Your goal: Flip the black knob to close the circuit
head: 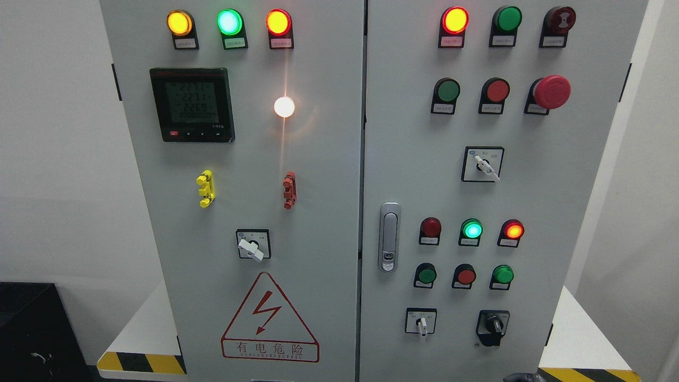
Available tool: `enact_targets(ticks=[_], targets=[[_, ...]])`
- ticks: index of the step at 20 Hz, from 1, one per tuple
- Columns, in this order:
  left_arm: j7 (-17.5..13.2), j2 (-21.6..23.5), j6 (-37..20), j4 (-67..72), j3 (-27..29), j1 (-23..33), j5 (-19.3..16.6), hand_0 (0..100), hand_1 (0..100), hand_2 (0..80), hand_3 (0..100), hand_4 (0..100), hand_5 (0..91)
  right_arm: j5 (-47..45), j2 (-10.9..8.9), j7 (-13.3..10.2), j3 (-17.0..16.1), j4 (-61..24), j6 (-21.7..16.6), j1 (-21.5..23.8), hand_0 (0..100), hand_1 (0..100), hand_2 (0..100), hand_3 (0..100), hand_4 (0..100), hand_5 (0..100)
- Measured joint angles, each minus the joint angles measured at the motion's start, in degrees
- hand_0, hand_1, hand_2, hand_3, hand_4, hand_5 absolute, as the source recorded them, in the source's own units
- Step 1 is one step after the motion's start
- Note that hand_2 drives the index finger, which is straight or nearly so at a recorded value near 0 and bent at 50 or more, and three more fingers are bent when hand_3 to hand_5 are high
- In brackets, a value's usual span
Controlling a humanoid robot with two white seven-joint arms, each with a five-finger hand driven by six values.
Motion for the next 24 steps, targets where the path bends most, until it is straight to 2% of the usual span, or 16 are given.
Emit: enact_targets(ticks=[5,7,8,10,11,14,15,17,19,24], targets=[[0.0,0.0,0.0,0.0,0.0,0.0,0.0,12,56,0.0,0,0,0.0,-10.4,0.00,-0.3,1.6,-1.1,-1.1,2.2,0,9,29,47,45,37],[0.0,0.0,0.0,0.0,0.0,0.0,0.0,12,56,0.0,0,0,0.0,-14.3,-0.01,0.7,2.1,-1.5,-2.0,2.9,0,9,24,41,37,29],[0.0,0.0,0.0,0.0,0.0,0.0,0.0,12,56,0.0,0,0,0.0,-16.4,-0.01,1.9,2.3,-1.7,-2.8,3.3,0,9,21,38,34,26],[0.0,0.0,0.0,0.0,0.0,0.0,0.0,12,56,0.0,0,0,0.0,-19.8,-0.02,4.3,2.7,-2.0,-4.0,3.9,0,7,6,27,23,17],[0.0,0.0,0.0,0.0,0.0,0.0,0.0,12,56,0.0,0,0,0.0,-21.3,-0.03,5.6,2.9,-2.1,-4.6,4.2,0,6,2,25,21,16],[0.0,0.0,0.0,0.0,0.0,0.0,0.0,12,56,0.0,0,0,0.0,-25.5,-0.06,10.0,3.2,-2.4,-7.2,4.9,0,1,0,9,5,1],[0.0,0.0,0.0,0.0,0.0,0.0,0.0,12,56,0.0,0,0,0.0,-26.7,-0.07,11.4,3.3,-2.5,-8.0,5.2,0,0,0,5,1,0],[0.0,0.0,0.0,0.0,0.0,0.0,0.0,12,56,0.0,0,0,0.0,-28.4,-0.08,14.2,3.5,-2.6,-9.4,5.7,0,0,0,0,0,0],[0.0,0.0,0.0,0.0,0.0,0.0,0.0,12,56,0.0,0,0,0.0,-29.6,-0.10,15.9,3.6,-2.7,-10.6,6.1,0,0,0,0,0,0],[0.0,0.0,0.0,0.0,0.0,0.0,0.0,12,56,0.0,0,0,0.0,-31.8,-0.17,17.5,3.8,-2.9,-11.7,7.0,0,0,0,0,0,0]])
